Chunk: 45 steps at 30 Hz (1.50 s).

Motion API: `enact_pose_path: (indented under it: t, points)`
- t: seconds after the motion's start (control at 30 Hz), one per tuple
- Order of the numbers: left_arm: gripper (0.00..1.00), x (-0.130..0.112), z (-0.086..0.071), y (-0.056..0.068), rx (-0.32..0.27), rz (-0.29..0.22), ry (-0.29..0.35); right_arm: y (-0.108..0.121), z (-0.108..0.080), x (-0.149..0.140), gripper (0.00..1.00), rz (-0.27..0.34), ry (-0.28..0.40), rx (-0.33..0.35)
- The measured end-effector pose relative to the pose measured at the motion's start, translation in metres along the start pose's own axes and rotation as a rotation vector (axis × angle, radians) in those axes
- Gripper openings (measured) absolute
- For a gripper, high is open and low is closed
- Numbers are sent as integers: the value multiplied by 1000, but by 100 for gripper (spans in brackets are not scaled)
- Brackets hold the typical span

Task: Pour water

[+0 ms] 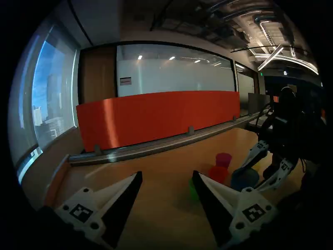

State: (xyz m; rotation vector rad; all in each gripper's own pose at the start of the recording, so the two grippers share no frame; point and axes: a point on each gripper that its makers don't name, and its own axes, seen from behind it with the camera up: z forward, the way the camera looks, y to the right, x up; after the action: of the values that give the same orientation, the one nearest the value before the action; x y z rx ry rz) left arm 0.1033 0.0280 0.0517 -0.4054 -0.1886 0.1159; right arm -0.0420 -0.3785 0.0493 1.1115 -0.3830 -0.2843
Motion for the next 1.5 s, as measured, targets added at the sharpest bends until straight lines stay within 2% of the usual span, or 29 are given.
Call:
enact_pose_path:
  t: [0.4, 0.9, 1.5]
  points:
    - [89, -4, 6, 6, -17, 6, -8, -1, -31, 25, 90, -3, 87, -15]
    - [89, -8, 13, 16, -50, -1, -17, 12, -54, 50, 90, -13, 182, -59]
    - [89, -17, 29, 31, -96, 7, -39, 24, -77, 71, 90, 15, 284, -114]
